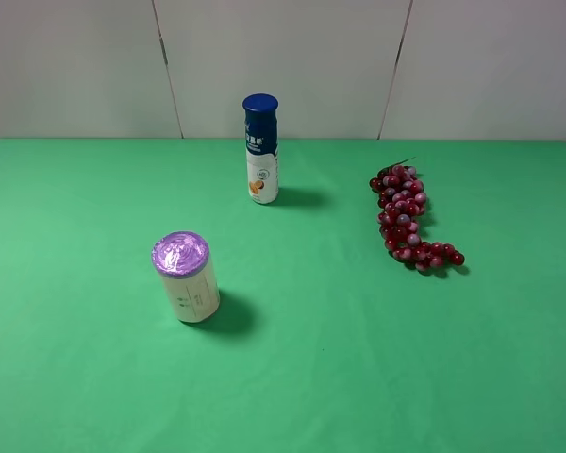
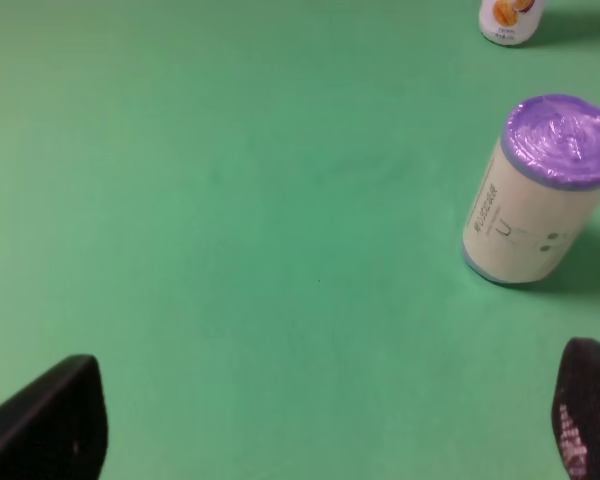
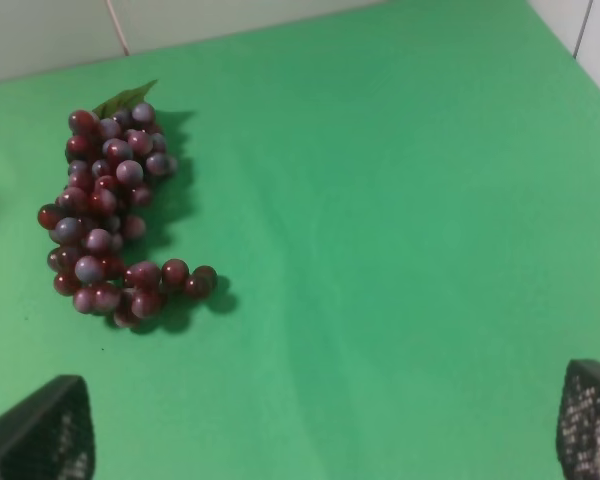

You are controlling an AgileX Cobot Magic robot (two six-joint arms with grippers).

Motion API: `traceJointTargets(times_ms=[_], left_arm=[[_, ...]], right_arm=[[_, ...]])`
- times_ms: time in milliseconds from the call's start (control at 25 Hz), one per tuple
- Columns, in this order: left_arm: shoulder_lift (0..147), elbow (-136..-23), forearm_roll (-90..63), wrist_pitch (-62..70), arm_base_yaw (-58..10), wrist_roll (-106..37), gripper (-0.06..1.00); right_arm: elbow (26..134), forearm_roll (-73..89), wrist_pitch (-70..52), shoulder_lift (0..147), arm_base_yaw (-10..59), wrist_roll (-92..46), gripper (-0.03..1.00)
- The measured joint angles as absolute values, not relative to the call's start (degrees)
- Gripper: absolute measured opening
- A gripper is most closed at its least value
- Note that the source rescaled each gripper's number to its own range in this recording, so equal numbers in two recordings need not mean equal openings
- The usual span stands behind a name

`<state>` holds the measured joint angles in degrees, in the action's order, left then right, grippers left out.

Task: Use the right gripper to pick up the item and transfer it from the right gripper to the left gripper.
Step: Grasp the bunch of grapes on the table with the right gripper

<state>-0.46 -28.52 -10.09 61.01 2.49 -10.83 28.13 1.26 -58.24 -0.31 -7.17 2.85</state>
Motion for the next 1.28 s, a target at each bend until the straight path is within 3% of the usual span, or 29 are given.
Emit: traceJointTargets(times_ms=[1280], left_arm=[[-0.5, -28.5, -10.1, 61.0, 2.5, -10.8, 0.85]], right_arm=[[29.2, 1.3, -58.2, 0.7, -7.2, 2.8, 1.0]])
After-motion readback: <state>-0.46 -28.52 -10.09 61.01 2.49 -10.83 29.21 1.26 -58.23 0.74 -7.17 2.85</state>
